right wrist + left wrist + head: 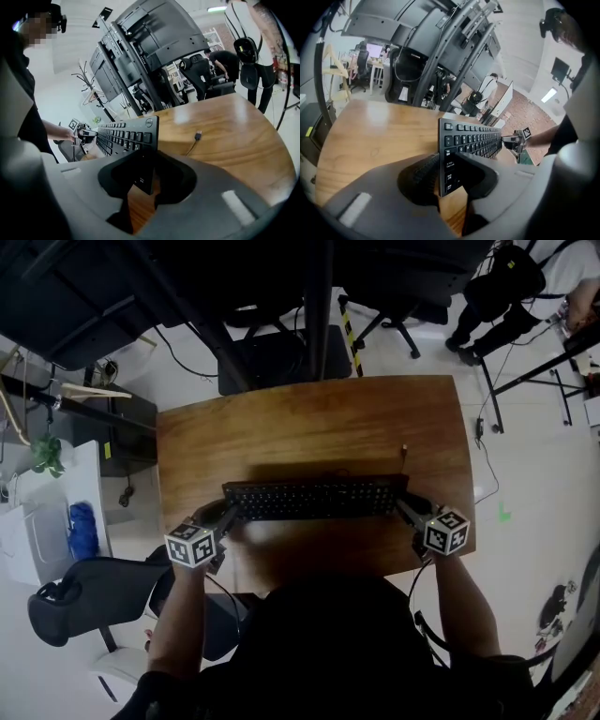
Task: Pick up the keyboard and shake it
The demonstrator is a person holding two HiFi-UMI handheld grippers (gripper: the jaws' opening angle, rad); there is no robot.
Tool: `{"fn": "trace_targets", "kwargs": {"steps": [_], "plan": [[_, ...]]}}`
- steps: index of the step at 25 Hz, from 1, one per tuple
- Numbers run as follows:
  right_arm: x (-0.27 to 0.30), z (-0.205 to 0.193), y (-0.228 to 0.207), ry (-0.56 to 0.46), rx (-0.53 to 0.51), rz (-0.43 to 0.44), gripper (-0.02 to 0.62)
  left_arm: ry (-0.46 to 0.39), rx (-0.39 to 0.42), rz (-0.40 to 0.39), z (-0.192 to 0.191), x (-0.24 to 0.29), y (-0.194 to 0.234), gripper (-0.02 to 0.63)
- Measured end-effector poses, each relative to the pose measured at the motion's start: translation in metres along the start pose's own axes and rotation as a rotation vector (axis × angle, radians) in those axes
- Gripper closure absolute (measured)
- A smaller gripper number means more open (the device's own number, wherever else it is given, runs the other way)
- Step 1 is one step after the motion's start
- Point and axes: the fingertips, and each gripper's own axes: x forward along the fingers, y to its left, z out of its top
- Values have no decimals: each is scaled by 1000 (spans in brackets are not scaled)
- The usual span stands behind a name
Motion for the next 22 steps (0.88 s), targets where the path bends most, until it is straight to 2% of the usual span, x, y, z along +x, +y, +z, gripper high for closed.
{"fn": "trace_targets", "kwargs": {"steps": [10,19,22], "plan": [[-41,93,21,-245,-152,-34,499,-263,253,44,114,-48,-42,506],[-106,210,85,-568,-391,-25,499,-551,463,88,223,-134,-95,503],[-120,226,97,-640,-399,-11,499,-583,566,106,255,-164,-120,503]]}}
